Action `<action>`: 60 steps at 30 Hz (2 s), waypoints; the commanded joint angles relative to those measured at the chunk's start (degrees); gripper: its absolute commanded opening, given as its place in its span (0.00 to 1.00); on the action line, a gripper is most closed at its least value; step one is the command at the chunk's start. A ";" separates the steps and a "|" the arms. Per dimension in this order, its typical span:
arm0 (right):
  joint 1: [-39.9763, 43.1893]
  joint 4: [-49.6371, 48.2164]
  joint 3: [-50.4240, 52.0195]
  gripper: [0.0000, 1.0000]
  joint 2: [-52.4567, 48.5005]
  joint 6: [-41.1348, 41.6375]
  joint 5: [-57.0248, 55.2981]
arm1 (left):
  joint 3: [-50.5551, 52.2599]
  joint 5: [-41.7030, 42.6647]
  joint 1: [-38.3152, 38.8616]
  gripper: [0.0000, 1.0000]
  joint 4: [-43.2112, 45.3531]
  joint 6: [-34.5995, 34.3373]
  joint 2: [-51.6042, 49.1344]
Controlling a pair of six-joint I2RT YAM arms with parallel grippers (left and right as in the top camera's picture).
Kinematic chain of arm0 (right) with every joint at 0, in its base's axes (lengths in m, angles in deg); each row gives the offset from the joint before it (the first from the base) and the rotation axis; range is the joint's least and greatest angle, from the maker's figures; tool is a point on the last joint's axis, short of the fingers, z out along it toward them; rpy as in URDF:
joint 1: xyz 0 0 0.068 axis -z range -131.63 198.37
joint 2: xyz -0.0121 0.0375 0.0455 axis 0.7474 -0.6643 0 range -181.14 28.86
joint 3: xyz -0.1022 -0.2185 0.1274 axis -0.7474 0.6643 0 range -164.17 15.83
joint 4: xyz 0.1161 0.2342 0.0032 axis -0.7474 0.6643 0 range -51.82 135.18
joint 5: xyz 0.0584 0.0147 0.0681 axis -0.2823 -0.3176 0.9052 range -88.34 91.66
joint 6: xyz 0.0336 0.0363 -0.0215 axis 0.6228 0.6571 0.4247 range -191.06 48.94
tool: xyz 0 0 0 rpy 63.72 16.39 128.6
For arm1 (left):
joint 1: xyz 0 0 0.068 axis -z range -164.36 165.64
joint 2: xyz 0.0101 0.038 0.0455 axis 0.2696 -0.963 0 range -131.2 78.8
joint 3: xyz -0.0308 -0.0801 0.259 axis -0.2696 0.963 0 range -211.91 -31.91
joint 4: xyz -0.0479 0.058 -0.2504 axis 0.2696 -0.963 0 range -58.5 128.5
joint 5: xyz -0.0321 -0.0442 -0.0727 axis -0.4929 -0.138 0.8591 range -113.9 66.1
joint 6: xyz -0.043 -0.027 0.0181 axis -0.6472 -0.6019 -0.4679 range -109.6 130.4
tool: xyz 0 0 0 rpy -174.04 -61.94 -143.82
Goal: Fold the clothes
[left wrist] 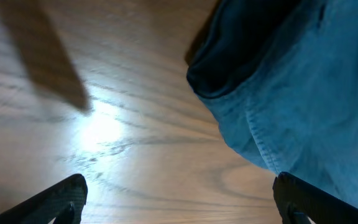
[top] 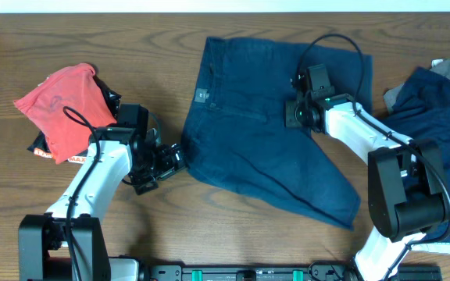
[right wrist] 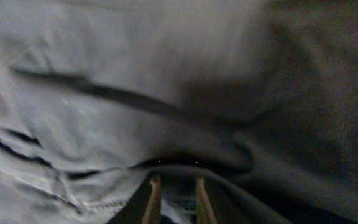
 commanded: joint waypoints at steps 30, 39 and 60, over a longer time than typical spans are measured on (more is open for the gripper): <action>1.33 61.72 -16.48 0.99 25.88 23.10 3.76 | -0.42 0.24 6.67 0.77 10.67 -1.81 -6.95; 1.07 56.46 1.03 0.99 34.42 33.70 8.68 | -0.42 0.48 6.95 0.65 13.75 -2.29 -10.95; 1.09 36.81 32.20 0.98 38.97 53.22 13.11 | -0.42 0.42 6.80 0.06 13.42 -2.01 -7.82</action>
